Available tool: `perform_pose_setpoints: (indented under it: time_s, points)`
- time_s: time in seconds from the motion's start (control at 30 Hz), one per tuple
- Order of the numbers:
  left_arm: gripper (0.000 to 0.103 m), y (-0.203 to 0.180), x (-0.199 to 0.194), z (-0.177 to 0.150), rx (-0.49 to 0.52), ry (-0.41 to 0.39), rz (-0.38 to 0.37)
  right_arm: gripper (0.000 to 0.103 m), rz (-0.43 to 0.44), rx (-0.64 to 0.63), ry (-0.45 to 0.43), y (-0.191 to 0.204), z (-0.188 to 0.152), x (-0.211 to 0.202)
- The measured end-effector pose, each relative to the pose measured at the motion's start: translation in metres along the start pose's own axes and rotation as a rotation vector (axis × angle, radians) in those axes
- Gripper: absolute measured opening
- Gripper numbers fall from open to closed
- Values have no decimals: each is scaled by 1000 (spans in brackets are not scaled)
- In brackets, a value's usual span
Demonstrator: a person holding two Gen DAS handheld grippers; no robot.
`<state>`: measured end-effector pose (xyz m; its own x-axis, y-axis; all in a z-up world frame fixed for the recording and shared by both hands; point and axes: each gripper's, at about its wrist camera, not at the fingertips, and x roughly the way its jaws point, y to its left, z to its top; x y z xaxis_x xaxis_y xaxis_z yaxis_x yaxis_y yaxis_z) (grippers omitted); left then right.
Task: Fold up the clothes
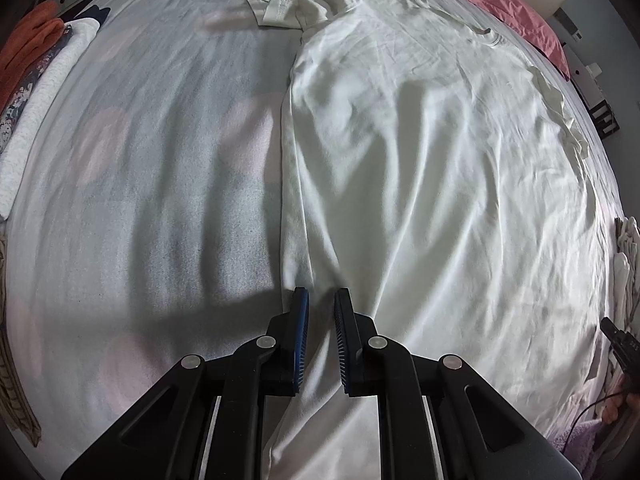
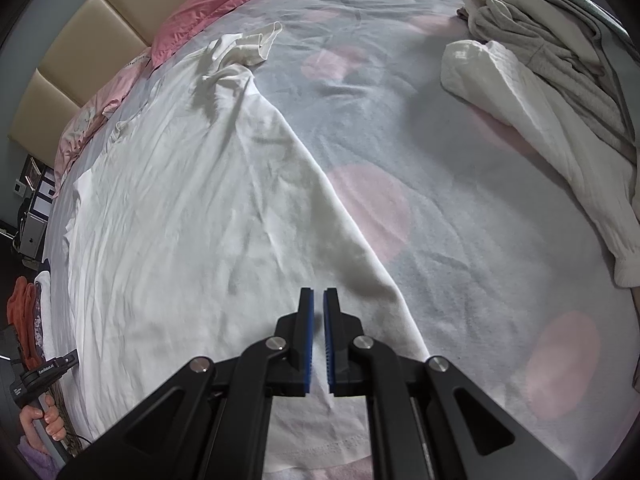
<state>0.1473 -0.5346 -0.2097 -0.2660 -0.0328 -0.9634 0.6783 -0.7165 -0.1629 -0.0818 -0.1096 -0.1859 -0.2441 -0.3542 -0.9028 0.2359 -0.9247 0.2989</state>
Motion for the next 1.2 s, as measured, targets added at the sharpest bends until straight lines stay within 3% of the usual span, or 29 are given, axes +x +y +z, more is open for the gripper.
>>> perform_pose_setpoints:
  time_s: [0.13, 0.2, 0.37, 0.8, 0.83, 0.87, 0.9, 1.2]
  points:
    - [13, -1, -2, -1, 0, -22, 39, 6, -2, 5, 2, -1, 0, 1]
    - [4, -2, -4, -1, 0, -35, 59, 6, -3, 5, 4, -1, 0, 1]
    - [3, 4, -17, -4, -26, -83, 117, 6, -3, 10, 5, -3, 0, 1]
    - [3, 41, -13, -2, -201, -48, 33, 6, -2, 89, -20, -22, 3, -8]
    - [3, 44, -12, -2, -214, -44, 26, 12, 9, 111, -20, -27, 3, -9]
    - [3, 44, -13, -2, -214, -49, 30, 20, 27, 129, -19, -30, 3, -9]
    - [3, 43, -14, -2, -208, -55, 38, 22, 42, 145, -18, -34, 2, -10]
    - [3, 34, -23, -3, -159, -118, 110, 23, -33, 237, -2, -57, 0, -10]
